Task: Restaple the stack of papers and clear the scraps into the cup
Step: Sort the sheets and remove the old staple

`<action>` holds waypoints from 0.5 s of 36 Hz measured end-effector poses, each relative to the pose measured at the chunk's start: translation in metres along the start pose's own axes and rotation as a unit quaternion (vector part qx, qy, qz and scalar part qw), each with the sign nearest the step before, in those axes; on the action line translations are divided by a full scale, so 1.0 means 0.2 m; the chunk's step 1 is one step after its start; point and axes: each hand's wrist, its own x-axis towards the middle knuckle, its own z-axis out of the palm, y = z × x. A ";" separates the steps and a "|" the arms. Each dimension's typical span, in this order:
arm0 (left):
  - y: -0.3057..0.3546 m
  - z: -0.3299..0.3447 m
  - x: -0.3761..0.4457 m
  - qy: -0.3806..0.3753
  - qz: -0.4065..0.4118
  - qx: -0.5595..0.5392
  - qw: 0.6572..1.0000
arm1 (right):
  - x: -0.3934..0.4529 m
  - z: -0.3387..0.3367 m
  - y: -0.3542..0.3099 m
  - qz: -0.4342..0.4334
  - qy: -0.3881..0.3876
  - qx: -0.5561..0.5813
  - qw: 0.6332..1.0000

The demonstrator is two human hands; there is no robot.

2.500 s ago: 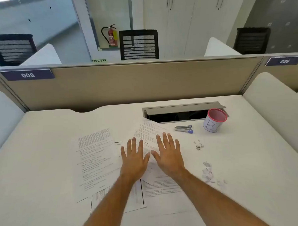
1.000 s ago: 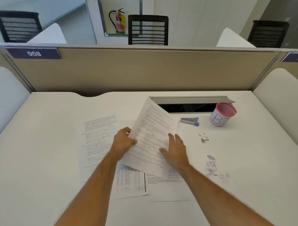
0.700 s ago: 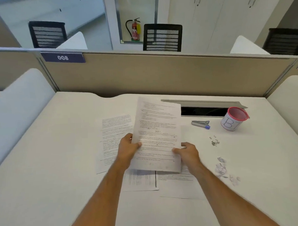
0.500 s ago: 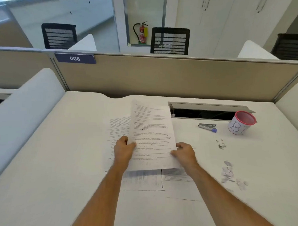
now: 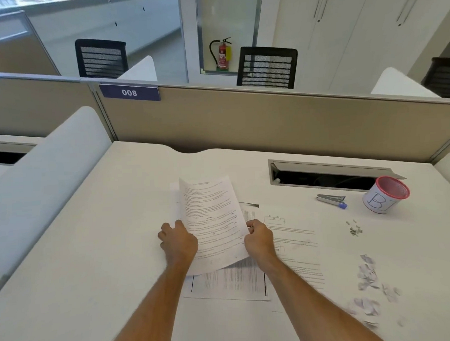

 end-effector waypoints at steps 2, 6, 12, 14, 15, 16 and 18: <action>0.01 0.00 0.01 -0.005 0.000 0.008 1.000 | 0.01 0.03 0.00 -0.014 -0.004 -0.023 1.000; 0.02 0.00 0.02 -0.012 -0.031 0.032 0.999 | 0.01 0.08 0.01 -0.070 -0.030 -0.182 0.980; 0.07 -0.02 0.05 -0.036 -0.090 -0.030 0.995 | -0.02 0.13 0.02 -0.107 -0.053 -0.293 0.949; 0.08 -0.04 0.07 -0.044 -0.106 -0.049 0.992 | -0.03 0.14 0.02 -0.112 -0.055 -0.302 0.945; 0.08 -0.04 0.07 -0.047 -0.111 -0.054 0.991 | -0.03 0.14 0.03 -0.114 -0.058 -0.307 0.943; 0.09 -0.04 0.08 -0.049 -0.115 -0.055 0.991 | -0.03 0.13 0.03 -0.118 -0.061 -0.312 0.941; 0.10 -0.04 0.08 -0.054 -0.117 -0.050 0.990 | -0.03 0.13 0.03 -0.124 -0.066 -0.321 0.937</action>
